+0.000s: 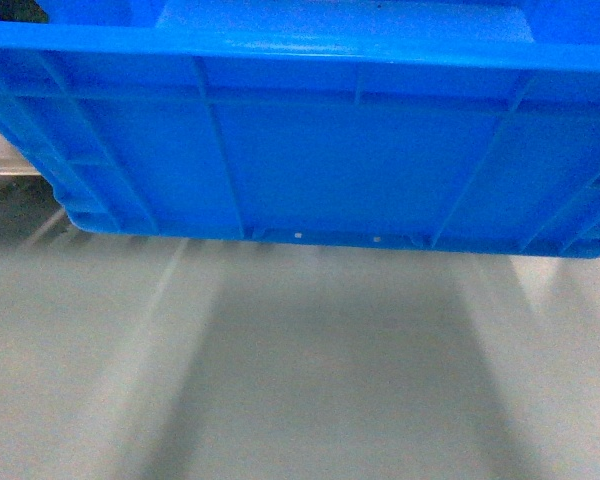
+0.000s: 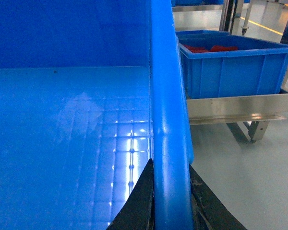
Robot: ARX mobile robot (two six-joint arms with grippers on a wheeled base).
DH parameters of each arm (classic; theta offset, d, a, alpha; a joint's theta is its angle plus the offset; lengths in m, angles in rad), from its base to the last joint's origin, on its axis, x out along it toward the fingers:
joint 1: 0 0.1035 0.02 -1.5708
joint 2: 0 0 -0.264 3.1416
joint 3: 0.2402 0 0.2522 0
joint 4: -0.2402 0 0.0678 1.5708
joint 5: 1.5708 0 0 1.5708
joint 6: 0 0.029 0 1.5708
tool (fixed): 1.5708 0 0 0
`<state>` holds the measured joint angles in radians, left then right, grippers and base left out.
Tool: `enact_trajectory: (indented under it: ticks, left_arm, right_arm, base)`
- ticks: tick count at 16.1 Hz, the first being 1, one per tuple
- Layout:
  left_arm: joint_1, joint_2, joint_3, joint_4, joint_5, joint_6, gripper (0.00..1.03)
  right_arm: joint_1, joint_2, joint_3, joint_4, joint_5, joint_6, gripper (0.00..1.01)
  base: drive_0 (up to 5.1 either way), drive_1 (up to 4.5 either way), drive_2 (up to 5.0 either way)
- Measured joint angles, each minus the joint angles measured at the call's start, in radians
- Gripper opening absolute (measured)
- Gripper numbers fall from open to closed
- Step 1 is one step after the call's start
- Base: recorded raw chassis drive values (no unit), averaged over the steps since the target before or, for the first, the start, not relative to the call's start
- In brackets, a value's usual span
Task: Place box next to blue box on left shelf
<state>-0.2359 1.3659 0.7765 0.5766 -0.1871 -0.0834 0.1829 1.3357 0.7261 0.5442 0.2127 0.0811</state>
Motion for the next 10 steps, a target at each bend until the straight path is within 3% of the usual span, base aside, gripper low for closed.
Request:
enact_trajectory:
  ticks: [10]
  left_arm:
    - [0.000, 0.000, 0.000, 0.000, 0.000, 0.000, 0.09]
  right_arm:
    - [0.000, 0.000, 0.000, 0.000, 0.000, -0.003, 0.09]
  base:
    - [0.1, 4.31, -4.1]
